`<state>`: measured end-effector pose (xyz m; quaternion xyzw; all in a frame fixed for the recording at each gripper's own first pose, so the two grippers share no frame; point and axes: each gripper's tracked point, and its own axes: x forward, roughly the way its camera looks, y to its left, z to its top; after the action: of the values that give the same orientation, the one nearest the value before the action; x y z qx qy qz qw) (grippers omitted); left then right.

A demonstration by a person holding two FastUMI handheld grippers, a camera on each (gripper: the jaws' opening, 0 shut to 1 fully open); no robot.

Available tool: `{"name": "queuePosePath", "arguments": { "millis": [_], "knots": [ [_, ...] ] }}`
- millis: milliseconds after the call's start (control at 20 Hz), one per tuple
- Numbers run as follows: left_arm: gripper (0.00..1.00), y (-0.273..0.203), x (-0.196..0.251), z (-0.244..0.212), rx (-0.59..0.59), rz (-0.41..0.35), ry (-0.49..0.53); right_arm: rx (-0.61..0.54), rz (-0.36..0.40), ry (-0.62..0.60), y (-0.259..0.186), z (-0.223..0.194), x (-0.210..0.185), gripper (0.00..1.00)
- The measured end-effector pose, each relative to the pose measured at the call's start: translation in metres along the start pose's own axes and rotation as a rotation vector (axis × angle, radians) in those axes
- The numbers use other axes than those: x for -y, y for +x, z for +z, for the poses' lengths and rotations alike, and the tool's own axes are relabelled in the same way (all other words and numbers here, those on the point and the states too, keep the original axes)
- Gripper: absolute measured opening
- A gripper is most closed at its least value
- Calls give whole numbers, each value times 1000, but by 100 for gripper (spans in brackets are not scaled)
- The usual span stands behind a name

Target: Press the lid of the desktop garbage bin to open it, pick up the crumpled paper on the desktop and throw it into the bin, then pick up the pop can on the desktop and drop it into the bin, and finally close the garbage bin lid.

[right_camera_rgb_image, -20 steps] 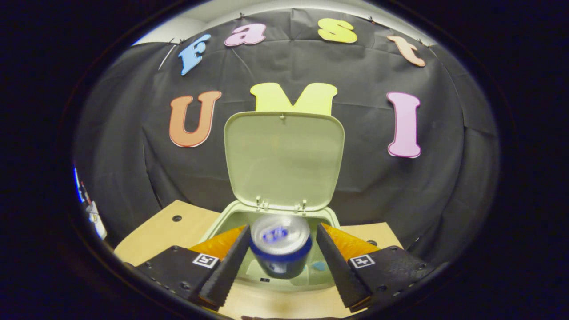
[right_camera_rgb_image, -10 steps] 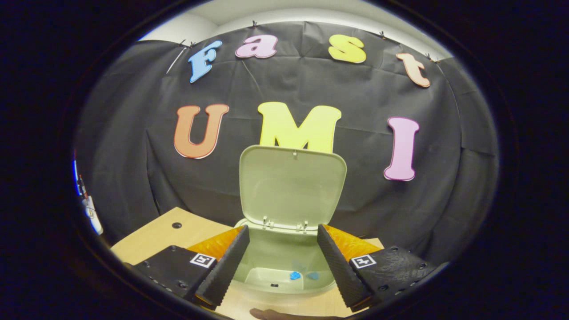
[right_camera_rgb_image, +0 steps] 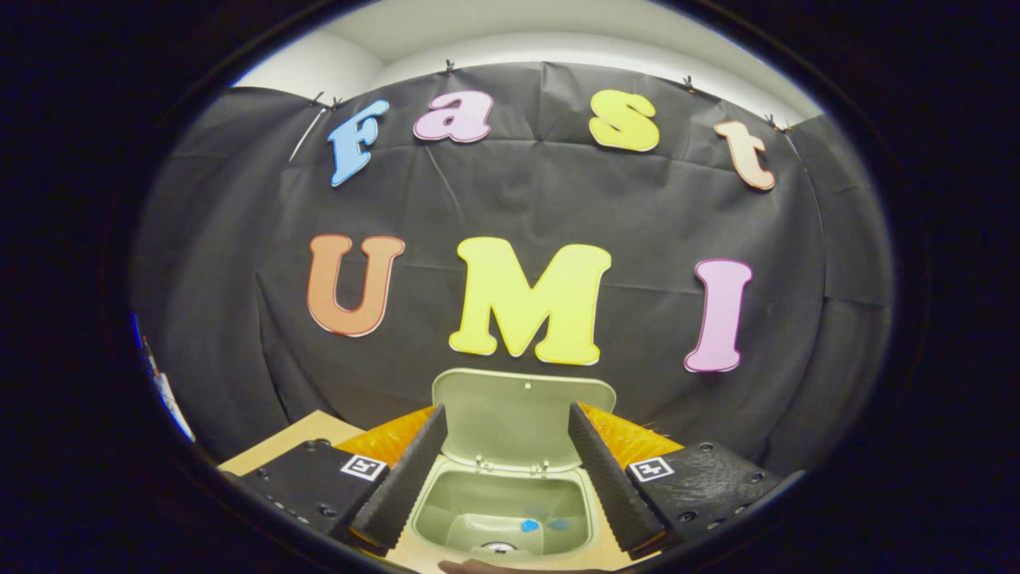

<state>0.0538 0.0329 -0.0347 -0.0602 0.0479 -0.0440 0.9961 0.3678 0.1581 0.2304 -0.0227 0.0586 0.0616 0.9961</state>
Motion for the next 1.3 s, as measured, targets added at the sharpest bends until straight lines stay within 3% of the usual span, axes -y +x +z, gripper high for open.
{"name": "queuePosePath", "arguments": {
  "millis": [300, 500, 600, 750, 850, 1300],
  "knots": [
    [99, 1, -9, -3, -9, 23, 10, 9, -32, 66, 57, 27, 21, 94],
    [99, 1, -21, -1, -2, 54, -3, -16, -14, 79, 88, 21, 22, 92],
    [99, 3, -24, 0, 3, 60, -10, -47, -3, 81, 95, 9, 21, 95],
    [99, 5, -24, -4, -6, 58, -16, -66, 33, 107, 92, 1, 21, 99],
    [99, 5, -24, -1, -7, 62, -15, -83, 48, 131, 81, -3, 25, 95],
    [98, -5, -17, 10, 35, 51, 23, -98, 73, 131, 28, -41, 21, 97]
  ]
}}
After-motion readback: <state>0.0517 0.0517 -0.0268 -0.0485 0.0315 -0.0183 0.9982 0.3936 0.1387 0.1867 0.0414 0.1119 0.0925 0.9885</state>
